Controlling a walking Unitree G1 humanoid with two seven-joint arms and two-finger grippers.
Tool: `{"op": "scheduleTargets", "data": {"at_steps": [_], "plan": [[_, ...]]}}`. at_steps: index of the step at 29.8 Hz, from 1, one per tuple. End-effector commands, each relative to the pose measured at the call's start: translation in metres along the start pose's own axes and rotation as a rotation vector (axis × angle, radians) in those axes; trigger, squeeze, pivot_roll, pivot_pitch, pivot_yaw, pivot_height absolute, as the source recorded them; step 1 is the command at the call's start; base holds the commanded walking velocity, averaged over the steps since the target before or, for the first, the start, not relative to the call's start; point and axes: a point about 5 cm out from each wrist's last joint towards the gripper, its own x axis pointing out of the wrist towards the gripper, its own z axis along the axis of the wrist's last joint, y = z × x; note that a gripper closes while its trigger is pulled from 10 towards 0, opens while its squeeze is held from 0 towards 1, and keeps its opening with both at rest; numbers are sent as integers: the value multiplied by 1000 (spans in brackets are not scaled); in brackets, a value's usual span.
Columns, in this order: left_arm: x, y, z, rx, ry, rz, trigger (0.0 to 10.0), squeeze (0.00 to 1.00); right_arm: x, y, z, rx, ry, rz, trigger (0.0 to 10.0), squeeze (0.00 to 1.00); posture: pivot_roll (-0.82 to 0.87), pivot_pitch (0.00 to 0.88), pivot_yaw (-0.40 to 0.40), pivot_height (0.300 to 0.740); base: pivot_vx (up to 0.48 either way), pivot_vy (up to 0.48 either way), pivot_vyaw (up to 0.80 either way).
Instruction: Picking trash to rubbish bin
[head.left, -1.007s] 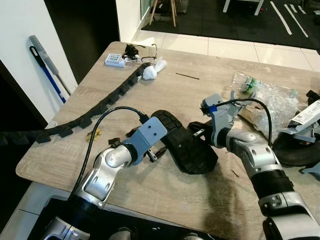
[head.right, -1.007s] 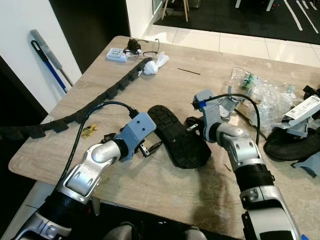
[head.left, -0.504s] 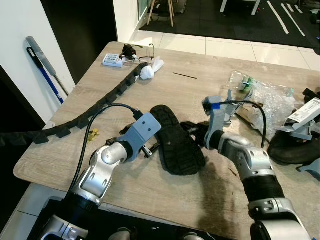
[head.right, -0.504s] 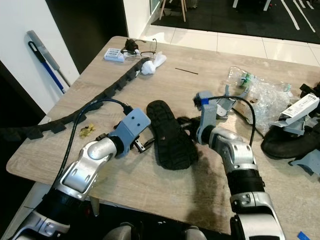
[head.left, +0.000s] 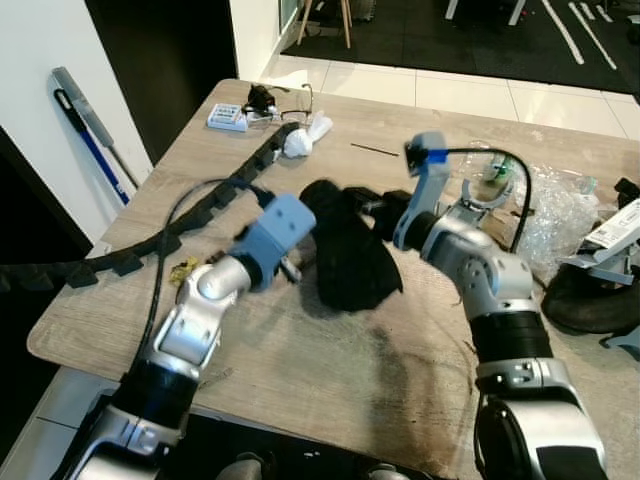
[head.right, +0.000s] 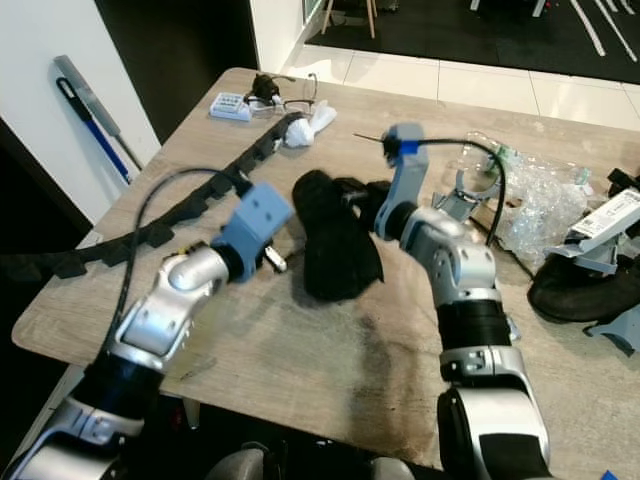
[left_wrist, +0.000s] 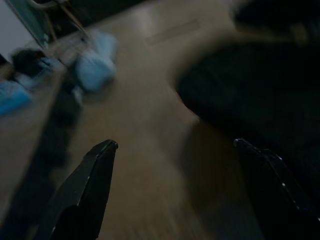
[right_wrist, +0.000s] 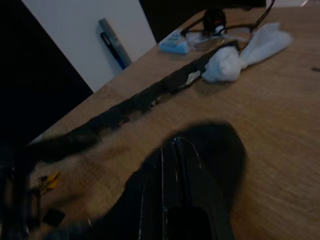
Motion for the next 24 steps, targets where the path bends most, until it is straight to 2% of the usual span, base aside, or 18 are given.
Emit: {"op": "scheduleTargets", "data": {"at_steps": [1, 2, 3, 7, 11, 12, 14, 15, 17, 21, 24], "plan": [[5, -8, 23, -47, -115, -23, 10000, 0, 6, 7, -6, 25, 17, 31, 6510, 0, 69, 187, 27, 740, 0, 0, 0], [5, -7, 29, -78, -145, -16, 10000, 0, 7, 8, -4, 25, 13, 34, 7412, 0, 67, 187, 25, 740, 0, 0, 0], [5, -7, 33, -99, -167, -11, 10000, 0, 7, 9, -4, 25, 9, 37, 7725, 0, 66, 188, 24, 740, 0, 0, 0], [5, -6, 39, -113, -198, 0, 10000, 0, 9, 10, -2, 23, 4, 42, 7961, 0, 67, 188, 22, 740, 0, 0, 0], [4, 1, 45, -130, -240, 34, 10000, 0, 10, 12, 4, 32, -24, 56, 8667, 0, 63, 191, 21, 740, 0, 0, 0], [3, 5, 48, -151, -262, 52, 10000, 0, 10, 12, 8, 37, -36, 62, 8784, 0, 62, 193, 21, 740, 0, 0, 0], [1, 15, 58, -201, -324, 95, 10000, 0, 9, 13, 16, 45, -70, 83, 9843, 0, 61, 193, 21, 740, 0, 0, 0], [-1, 21, 64, -222, -358, 112, 10000, 0, 8, 13, 19, 46, -82, 89, 10000, 0, 60, 194, 21, 740, 0, 0, 0], [-4, 28, 73, -250, -416, 124, 10000, 0, 5, 11, 23, 44, -92, 90, 10000, 0, 60, 194, 21, 740, 0, 0, 0], [-5, 30, 78, -256, -438, 123, 10000, 0, 2, 4, 26, 26, -94, 62, 10000, 0, 61, 195, 17, 740, 0, 0, 0], [-5, 31, 76, -251, -429, 134, 10000, 0, -5, -12, 33, -23, -99, -35, 10000, 0, 59, 196, 19, 740, 0, 0, 0]]}}
